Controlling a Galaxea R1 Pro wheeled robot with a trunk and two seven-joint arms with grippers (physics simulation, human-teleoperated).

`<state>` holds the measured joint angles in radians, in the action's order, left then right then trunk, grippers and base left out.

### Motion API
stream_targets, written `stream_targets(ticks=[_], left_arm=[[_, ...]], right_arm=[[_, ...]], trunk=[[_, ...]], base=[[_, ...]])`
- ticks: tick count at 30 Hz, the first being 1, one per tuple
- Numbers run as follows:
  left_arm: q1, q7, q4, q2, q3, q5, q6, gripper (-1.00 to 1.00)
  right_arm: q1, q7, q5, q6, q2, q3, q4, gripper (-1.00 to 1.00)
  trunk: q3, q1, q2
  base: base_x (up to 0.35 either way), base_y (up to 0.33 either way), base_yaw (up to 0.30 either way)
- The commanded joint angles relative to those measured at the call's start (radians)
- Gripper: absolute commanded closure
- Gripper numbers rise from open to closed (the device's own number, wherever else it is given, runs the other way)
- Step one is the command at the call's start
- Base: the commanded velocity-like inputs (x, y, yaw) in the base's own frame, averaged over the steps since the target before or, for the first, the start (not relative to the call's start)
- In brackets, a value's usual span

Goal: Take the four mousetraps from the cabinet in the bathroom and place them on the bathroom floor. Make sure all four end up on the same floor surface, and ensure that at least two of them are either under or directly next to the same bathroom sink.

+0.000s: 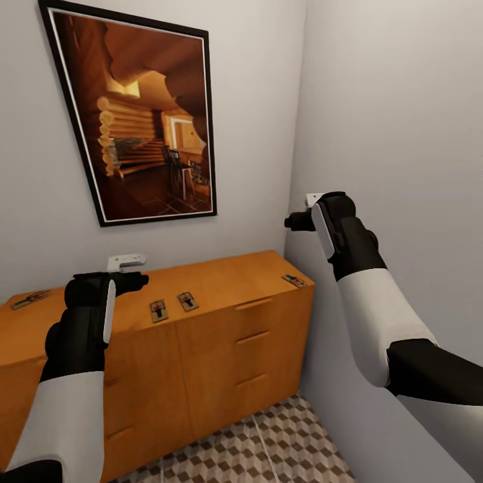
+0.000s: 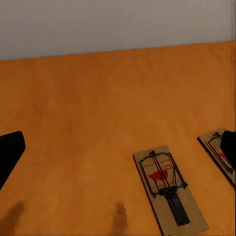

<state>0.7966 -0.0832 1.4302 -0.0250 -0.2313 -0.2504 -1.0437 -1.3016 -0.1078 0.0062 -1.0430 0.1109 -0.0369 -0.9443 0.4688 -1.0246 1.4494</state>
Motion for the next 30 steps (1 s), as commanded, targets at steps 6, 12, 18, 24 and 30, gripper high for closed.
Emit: stream_targets(ticks=[6,12,18,24,30], left_arm=[[0.001,-0.009,0.001,-0.001,-0.002,-0.009,-0.004,-1.0],[0.001,-0.009,0.001,-0.001,-0.002,-0.008,-0.004,-1.0],[0.001,-0.008,0.001,-0.001,-0.002,-0.008,-0.004,-1.0],[0.001,-0.007,0.0,0.001,-0.003,-0.01,-0.004,-1.0],[0.001,-0.007,-0.004,0.007,-0.007,-0.012,-0.004,-1.0]], right_arm=[[-0.001,-0.004,0.0,-0.004,0.0,-0.001,-0.001,-1.0],[-0.001,-0.003,-0.002,-0.004,0.001,-0.001,0.004,-1.0],[-0.001,-0.002,-0.004,-0.004,0.008,-0.002,0.047,-1.0],[-0.001,0.0,-0.006,-0.004,0.028,-0.003,0.109,-1.0],[0.0,0.002,-0.009,-0.004,0.064,-0.002,0.134,-1.0]], trunk=[[0.001,0.0,0.001],[0.001,0.0,0.001],[0.001,0.0,0.001],[0.001,0.0,0.001],[0.001,0.0,0.001]], base=[[0.234,-0.157,0.0],[0.161,-0.103,0.0],[0.047,-0.028,0.0],[0.012,-0.007,0.0],[0.004,-0.002,0.0]])
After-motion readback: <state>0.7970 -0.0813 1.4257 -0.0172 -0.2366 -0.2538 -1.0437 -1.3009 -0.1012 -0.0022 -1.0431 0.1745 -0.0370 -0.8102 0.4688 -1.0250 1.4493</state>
